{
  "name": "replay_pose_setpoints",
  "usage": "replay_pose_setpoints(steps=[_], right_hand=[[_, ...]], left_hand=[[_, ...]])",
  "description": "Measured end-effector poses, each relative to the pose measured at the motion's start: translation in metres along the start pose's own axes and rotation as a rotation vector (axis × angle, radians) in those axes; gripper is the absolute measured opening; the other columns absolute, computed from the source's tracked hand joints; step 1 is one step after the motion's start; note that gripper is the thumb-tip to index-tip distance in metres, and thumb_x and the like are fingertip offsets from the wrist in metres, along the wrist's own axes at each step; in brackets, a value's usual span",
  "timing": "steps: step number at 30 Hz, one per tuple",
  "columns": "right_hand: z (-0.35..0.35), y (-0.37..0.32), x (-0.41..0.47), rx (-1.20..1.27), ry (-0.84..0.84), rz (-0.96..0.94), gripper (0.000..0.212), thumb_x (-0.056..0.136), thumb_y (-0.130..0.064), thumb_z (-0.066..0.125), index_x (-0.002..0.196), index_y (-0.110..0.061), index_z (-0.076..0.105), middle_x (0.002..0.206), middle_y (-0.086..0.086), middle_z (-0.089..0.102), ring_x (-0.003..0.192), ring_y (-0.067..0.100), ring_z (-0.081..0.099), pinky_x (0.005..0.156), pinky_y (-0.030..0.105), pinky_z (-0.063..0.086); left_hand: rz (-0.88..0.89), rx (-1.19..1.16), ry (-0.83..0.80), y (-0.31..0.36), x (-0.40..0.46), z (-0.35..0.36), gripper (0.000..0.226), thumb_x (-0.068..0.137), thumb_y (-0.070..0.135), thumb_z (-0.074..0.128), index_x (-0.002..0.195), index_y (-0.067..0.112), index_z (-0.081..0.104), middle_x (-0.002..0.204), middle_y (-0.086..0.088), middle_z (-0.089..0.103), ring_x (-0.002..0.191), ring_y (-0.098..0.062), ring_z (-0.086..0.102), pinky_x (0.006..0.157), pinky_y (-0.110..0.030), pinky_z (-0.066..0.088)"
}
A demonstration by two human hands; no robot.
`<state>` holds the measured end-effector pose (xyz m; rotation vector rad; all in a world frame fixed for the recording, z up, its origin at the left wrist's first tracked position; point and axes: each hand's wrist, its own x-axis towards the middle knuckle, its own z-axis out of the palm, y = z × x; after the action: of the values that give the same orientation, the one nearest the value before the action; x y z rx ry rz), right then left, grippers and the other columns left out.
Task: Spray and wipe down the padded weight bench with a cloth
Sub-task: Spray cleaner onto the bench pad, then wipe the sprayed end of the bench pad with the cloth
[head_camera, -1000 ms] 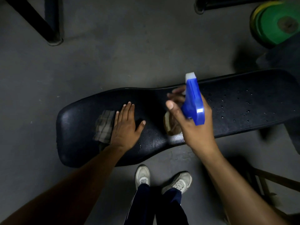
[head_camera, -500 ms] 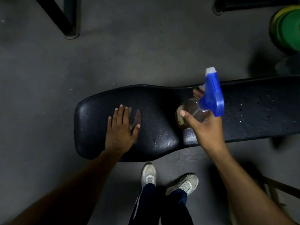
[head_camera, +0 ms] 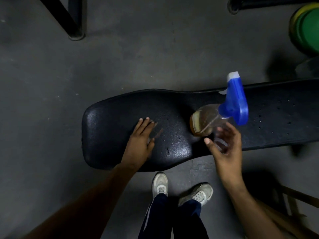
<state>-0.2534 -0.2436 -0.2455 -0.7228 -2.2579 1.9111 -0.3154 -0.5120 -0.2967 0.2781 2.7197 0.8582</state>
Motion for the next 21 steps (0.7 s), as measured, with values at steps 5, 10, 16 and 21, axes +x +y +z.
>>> replay_pose_setpoints(steps=[5, 10, 16, 21], right_hand=[[-0.001, 0.023, -0.033, 0.039, 0.034, 0.134, 0.056, 0.091, -0.010, 0.078, 0.135, -0.033, 0.054, 0.118, -0.006, 0.068, 0.097, 0.009, 0.067, 0.085, 0.015, 0.051], [-0.003, 0.041, -0.053, 0.089, 0.010, 0.292, 0.030, 0.096, -0.021, 0.075, 0.125, -0.025, 0.066, 0.108, -0.001, 0.073, 0.099, 0.010, 0.071, 0.087, 0.030, 0.056], [-0.039, 0.034, -0.048, 0.368, 0.041, 0.533, 0.020, 0.103, -0.022, 0.063, 0.109, -0.005, 0.070, 0.088, 0.015, 0.074, 0.074, 0.028, 0.072, 0.057, 0.032, 0.060], [-0.106, 0.037, -0.032, 0.457, 0.216, 0.466, 0.021, 0.106, -0.016, 0.056, 0.100, -0.005, 0.073, 0.082, 0.015, 0.067, 0.069, 0.023, 0.065, 0.063, 0.042, 0.057]], left_hand=[[0.103, -0.073, -0.088, 0.023, -0.025, 0.026, 0.060, 0.097, 0.025, 0.053, 0.156, 0.017, 0.043, 0.168, 0.001, 0.029, 0.159, -0.012, 0.011, 0.127, -0.020, 0.008], [0.257, -0.170, -0.193, 0.065, -0.047, 0.067, 0.056, 0.101, 0.028, 0.052, 0.155, 0.015, 0.044, 0.167, 0.001, 0.031, 0.159, -0.015, 0.014, 0.128, -0.035, 0.019], [0.318, -0.249, -0.347, 0.147, -0.039, 0.104, 0.062, 0.095, 0.008, 0.053, 0.156, 0.010, 0.041, 0.169, 0.004, 0.024, 0.159, -0.007, 0.009, 0.128, -0.025, 0.011], [0.276, -0.351, -0.427, 0.210, -0.014, 0.120, 0.073, 0.090, 0.029, 0.073, 0.155, 0.024, 0.042, 0.166, 0.014, 0.031, 0.153, 0.001, 0.023, 0.124, -0.018, 0.021]])
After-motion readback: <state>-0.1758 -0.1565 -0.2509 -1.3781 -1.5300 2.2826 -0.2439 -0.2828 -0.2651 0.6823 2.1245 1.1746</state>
